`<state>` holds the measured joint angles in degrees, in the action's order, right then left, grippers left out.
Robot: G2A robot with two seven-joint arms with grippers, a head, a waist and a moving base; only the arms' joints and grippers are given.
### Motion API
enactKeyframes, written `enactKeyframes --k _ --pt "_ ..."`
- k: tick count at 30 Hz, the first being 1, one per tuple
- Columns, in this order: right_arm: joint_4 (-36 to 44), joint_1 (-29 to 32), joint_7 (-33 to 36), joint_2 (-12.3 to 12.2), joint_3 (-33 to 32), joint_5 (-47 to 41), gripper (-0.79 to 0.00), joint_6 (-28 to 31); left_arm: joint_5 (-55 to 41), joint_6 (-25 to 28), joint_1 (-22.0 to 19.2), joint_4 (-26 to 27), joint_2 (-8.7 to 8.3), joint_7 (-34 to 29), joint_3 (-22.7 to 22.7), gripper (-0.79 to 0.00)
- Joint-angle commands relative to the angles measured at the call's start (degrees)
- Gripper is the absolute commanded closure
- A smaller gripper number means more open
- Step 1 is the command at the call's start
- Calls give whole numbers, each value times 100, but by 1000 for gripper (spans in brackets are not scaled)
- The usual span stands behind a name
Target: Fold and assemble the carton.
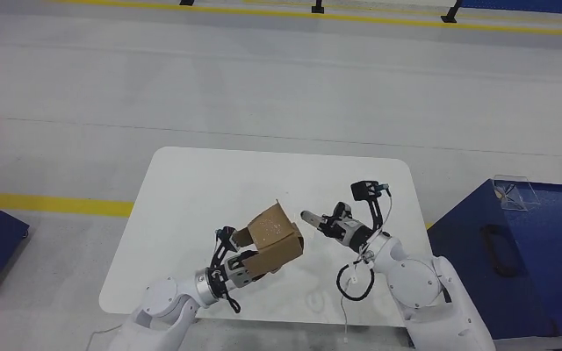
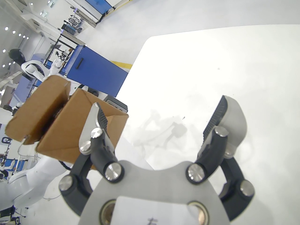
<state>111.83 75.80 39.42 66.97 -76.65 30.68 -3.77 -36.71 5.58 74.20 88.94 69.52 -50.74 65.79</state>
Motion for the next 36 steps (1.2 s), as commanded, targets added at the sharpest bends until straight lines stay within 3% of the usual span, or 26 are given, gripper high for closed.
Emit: enactKeyframes --k 1,8,16,23,30,36 --pt "-50 3 157 -5 70 -9 -785 68 -2 3 -3 -12 1 4 -7 0" --pt "-87 -73 106 22 382 -17 -785 148 82 -7 -68 -75 19 81 -112 0" --pt "-78 -3 -113 -1 100 -162 -785 131 46 -7 -84 -111 25 94 -134 0" --pt "387 625 -1433 -48 -849 182 -785 -188 40 -7 -170 -193 58 130 -272 0" --pt "939 1578 -2748 -34 -1822 132 -785 -331 -31 -75 -582 -405 199 465 -703 0" --pt "939 1578 -2748 -34 -1822 132 -785 -331 -31 -75 -582 -405 199 465 -703 0"
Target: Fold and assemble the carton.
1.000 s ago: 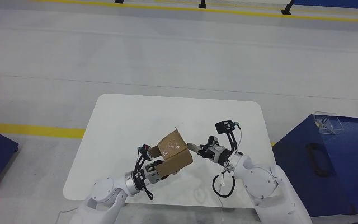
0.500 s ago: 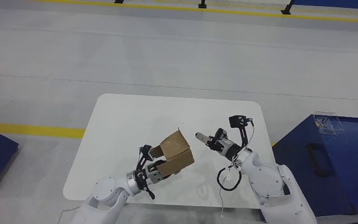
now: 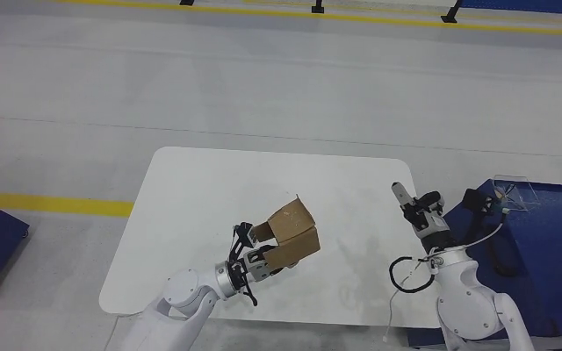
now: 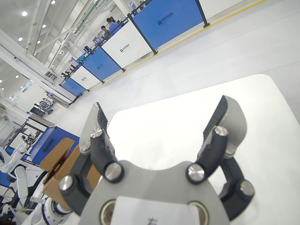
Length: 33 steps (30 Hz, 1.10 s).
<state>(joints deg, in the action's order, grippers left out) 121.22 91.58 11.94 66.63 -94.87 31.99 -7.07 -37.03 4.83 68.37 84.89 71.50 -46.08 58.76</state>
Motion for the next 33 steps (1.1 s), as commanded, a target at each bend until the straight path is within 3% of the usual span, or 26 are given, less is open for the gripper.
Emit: enactKeyframes --k 1,15,18,20,23,24,26,28,30,32,33 --pt "0 0 0 0 0 1 -785 -1 1 0 0 0 0 -1 0 0" --pt "0 0 0 0 0 1 -785 -1 -4 -33 14 6 -1 21 0 0" --pt "0 0 0 0 0 1 -785 -1 7 -852 234 777 -31 617 71 0" --pt "0 0 0 0 0 1 -785 -1 45 -1656 457 1489 -55 1224 96 0" --pt "0 0 0 0 0 1 -785 -1 -126 -3228 855 2902 -34 2873 -6 0" --pt "0 0 0 0 0 1 -785 -1 -536 -3768 1032 3372 20 3774 -72 0" --pt "0 0 0 0 0 1 -785 -1 -1121 -4215 1217 3757 114 4853 -254 0" --pt "0 0 0 0 0 1 -785 -1 -2054 -4394 1317 3986 269 6231 -496 0" --pt "0 0 0 0 0 1 -785 -1 -3277 -3968 1379 3910 453 7515 -709 0" --pt "0 0 0 0 0 1 -785 -1 -4615 -3363 1143 3772 658 8559 -977 0" --pt "0 0 0 0 0 1 -785 -1 -4837 -3285 1008 3718 707 8810 -1072 0"
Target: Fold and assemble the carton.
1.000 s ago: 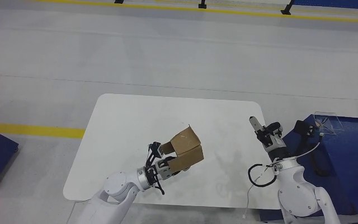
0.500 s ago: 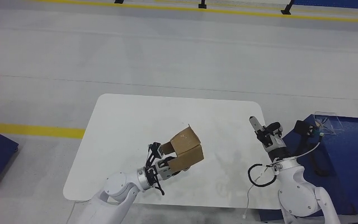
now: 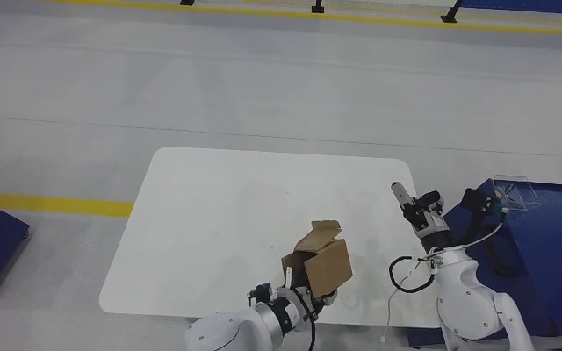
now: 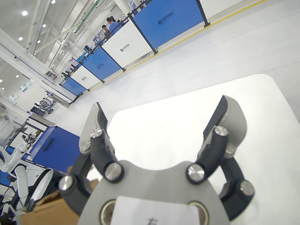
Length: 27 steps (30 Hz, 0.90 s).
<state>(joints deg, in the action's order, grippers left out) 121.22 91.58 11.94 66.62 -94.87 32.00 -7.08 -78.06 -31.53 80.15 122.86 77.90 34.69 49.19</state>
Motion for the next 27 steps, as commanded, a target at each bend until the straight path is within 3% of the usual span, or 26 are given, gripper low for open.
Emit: enactKeyframes --k 1,4,13,16,20,24,27 --pt "0 0 0 0 0 0 -785 0 -1069 530 -356 -184 139 1017 -225 0" --pt "0 0 0 0 0 0 -785 0 -1549 963 -907 -471 307 1494 -444 0" --pt "0 0 0 0 0 0 -785 0 -1549 963 -907 -471 307 1494 -444 0" --pt "0 0 0 0 0 0 -785 0 -1686 1218 -864 -719 317 1690 -308 0" --pt "0 0 0 0 0 0 -785 0 -2231 2210 -1268 -1175 449 2592 -75 0" --pt "0 0 0 0 0 0 -785 0 -3257 3778 -1763 -1705 673 3199 48 0" --pt "0 0 0 0 0 0 -785 0 -3103 5006 -2040 -2142 812 3458 -52 0"
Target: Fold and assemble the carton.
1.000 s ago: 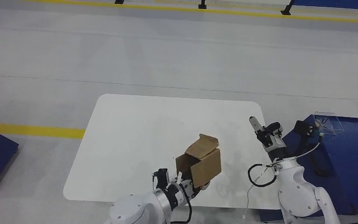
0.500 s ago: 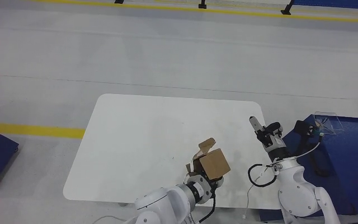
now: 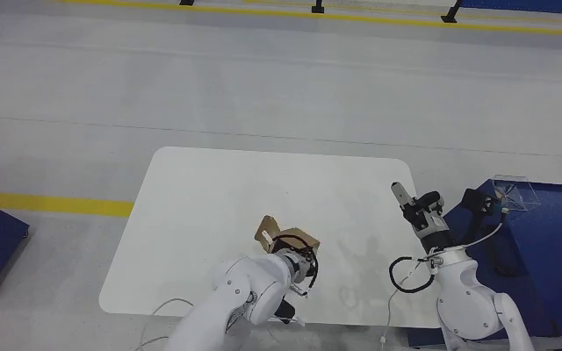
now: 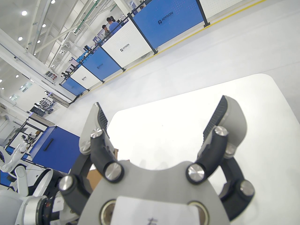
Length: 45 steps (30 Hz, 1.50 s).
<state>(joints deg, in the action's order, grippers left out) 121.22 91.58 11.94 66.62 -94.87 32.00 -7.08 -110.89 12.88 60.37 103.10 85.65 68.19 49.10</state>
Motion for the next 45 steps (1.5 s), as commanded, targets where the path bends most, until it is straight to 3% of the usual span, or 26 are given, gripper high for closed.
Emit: enactKeyframes --k 1,3,7,13,14,15,16,17,20,24,27,30,32,34,41,45 --pt "0 0 0 0 0 0 -785 0 485 1018 -158 -328 77 226 -128 0" --pt "0 0 0 0 0 0 -785 0 679 1672 -256 -493 181 455 -348 0" --pt "0 0 0 0 0 0 -785 0 924 2185 -254 -1164 367 138 -416 0" --pt "0 0 0 0 0 0 -785 0 798 1919 -451 -1960 716 403 -434 0" --pt "0 0 0 0 0 0 -785 0 799 1920 -477 -2092 768 403 -416 -126" --pt "0 0 0 0 0 0 -785 0 796 1939 -489 -2206 818 384 -384 -360" --pt "0 0 0 0 0 0 -785 0 792 1944 -499 -2275 868 378 -369 -767" --pt "0 0 0 0 0 0 -785 0 744 1929 -506 -2290 917 393 -369 -785" --pt "0 0 0 0 0 0 -785 0 860 1971 -503 -2359 1024 351 -343 -785" --pt "0 0 0 0 0 0 -785 0 1335 2011 -146 -1743 1061 311 -244 -785" --pt "0 0 0 0 0 0 -785 0 2147 1876 482 -639 994 446 -95 -785" --pt "0 0 0 0 0 0 -785 0 3190 1569 1197 855 881 604 -39 -785" --pt "0 0 0 0 0 0 -785 0 3591 1127 1687 1584 788 270 -31 -785" --pt "0 0 0 0 0 0 -785 0 3846 651 2119 1995 693 -264 65 -785" --pt "0 0 0 0 0 0 -785 0 3801 -959 3174 2120 403 -2398 696 -785" --pt "0 0 0 0 0 0 -785 0 3801 -959 3174 2120 403 -2398 696 -785"
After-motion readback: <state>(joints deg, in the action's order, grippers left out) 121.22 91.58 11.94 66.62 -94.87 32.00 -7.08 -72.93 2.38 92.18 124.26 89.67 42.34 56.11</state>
